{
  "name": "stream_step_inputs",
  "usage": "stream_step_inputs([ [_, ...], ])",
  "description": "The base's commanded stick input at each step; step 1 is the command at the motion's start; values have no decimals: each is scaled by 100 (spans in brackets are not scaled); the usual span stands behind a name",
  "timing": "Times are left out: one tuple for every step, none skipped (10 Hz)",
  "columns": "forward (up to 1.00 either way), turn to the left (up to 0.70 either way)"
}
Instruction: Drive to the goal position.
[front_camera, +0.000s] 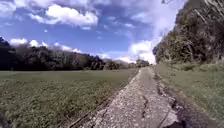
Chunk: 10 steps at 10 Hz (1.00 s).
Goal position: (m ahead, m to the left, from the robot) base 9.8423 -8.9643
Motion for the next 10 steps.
stream_step_inputs([
  [0,-70],
  [0,-70],
  [0,0],
  [0,0],
  [0,0],
  [0,0],
  [0,0],
  [0,0],
  [0,0],
  [0,0],
])
